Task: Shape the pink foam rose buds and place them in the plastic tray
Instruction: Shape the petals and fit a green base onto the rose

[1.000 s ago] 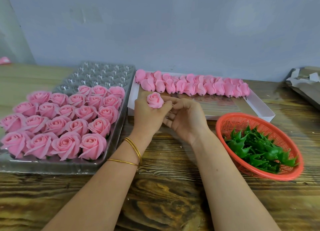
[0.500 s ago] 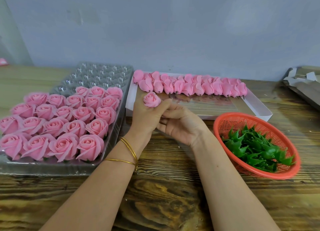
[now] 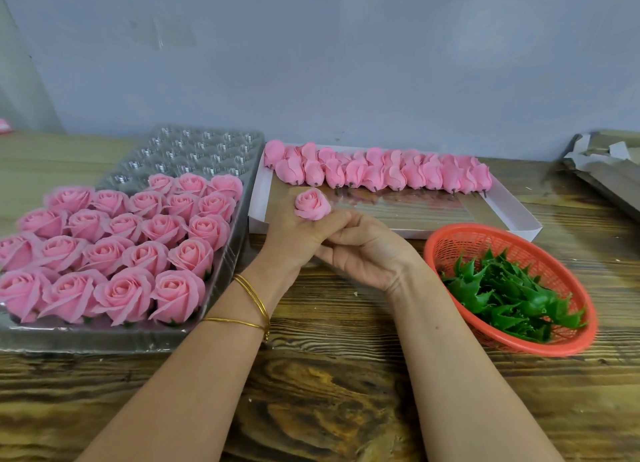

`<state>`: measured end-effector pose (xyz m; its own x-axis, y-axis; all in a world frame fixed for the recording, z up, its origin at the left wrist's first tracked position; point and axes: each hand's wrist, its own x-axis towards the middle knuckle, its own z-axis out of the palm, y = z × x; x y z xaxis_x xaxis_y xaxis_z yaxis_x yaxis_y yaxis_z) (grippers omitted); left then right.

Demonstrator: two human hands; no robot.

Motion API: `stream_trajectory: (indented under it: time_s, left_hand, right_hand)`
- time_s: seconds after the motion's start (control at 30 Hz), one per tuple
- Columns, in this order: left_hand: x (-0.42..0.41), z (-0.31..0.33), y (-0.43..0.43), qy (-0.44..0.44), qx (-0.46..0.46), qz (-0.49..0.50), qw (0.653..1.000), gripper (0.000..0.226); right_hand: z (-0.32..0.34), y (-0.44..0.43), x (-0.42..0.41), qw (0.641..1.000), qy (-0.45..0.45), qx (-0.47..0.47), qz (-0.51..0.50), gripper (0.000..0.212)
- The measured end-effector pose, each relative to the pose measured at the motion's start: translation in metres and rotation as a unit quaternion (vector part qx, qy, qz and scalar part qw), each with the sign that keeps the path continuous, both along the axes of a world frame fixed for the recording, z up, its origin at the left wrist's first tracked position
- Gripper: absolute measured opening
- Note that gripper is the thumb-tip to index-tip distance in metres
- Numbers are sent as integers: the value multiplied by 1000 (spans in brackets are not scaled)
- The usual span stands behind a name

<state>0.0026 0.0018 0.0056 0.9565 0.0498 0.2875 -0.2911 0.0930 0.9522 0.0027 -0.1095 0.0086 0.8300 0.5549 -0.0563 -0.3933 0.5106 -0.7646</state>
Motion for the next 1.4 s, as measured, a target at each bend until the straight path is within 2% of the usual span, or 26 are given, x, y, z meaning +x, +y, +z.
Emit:
stream_trajectory:
  time_s: [0.23,0.43,0.57,0.67,0.83,1.0,1.13,1.27,1.4]
  left_hand:
    - [1,2,5,36,11,-16,999,35]
    - [3,6,5,-12,35,20,999,17]
    - [3,6,6,-7,56,44,997,42]
    - [2,5,5,-5,44,77,996,46]
    - [4,-1,5,6,42,102,994,54]
    - [10,-4,6,-18,130,146,981,51]
    - [10,-4,7,-40,218,199,955,42]
    - [7,-2,7,-65,283,204,935,43]
    - [6,-4,8,-66,341,191,918,32]
  right_hand:
    - [2,0,0,1000,-21,-7,-15,41]
    - [1,2,-1,999,-42,20,-18,35]
    - [1,5,-2,998,-55,15,-27,32]
    - [-1,7,0,997,-57,1,-59,40]
    - [-5,12,5,991,-64,-35,-112,36]
    - [-9,11,8,983,-91,-56,-148,52]
    - [-13,12,6,959,-161,-147,-179,36]
    - [-14,12,4,936,-195,-217,-196,31]
    - [-14,15,3,915,-220,-267,-208,27]
